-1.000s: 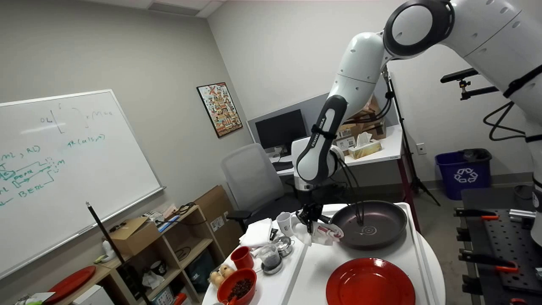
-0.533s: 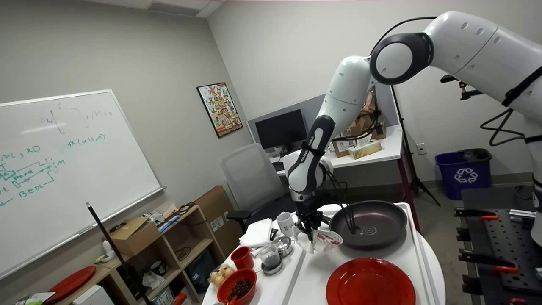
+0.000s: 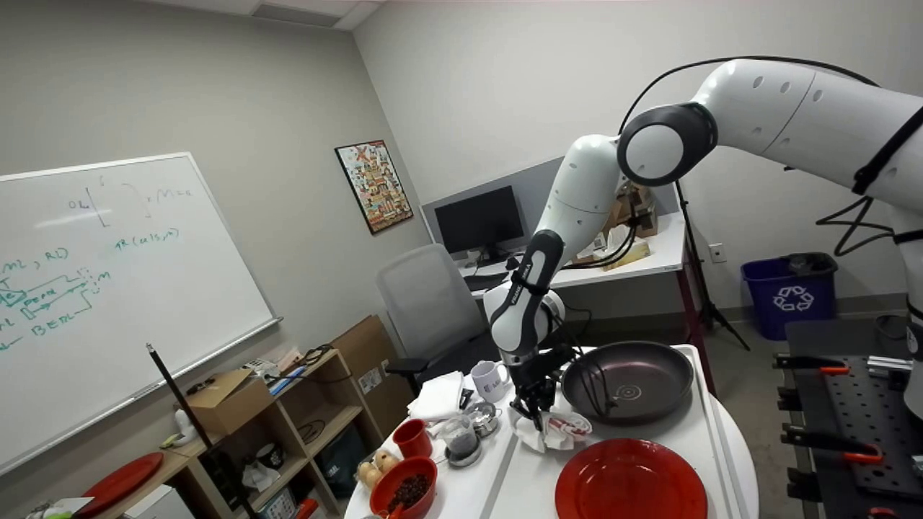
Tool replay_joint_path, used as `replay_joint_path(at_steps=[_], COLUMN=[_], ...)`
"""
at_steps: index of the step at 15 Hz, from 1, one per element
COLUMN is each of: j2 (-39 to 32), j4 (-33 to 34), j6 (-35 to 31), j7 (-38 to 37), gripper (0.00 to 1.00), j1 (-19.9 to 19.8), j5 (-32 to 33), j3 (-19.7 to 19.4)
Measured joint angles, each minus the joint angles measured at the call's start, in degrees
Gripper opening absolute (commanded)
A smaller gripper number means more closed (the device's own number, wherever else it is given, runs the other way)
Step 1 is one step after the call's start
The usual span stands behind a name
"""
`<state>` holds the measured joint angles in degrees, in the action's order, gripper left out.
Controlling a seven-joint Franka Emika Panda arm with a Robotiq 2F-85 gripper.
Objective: Use the towel to wipe the pan.
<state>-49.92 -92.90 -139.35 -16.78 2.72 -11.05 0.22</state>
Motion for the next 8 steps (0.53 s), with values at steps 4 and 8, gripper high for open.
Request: replay_joint_path(at_steps=[4,8], j2=[-2.43,-3.37], j4=[0.86,1.11], j6=[0.16,0.22], j7=[0.91,3.66], gripper=[0.05,0.05], j1=[0.03,0.18], j5=[0.01,0.52], j3=[0.48,1.01])
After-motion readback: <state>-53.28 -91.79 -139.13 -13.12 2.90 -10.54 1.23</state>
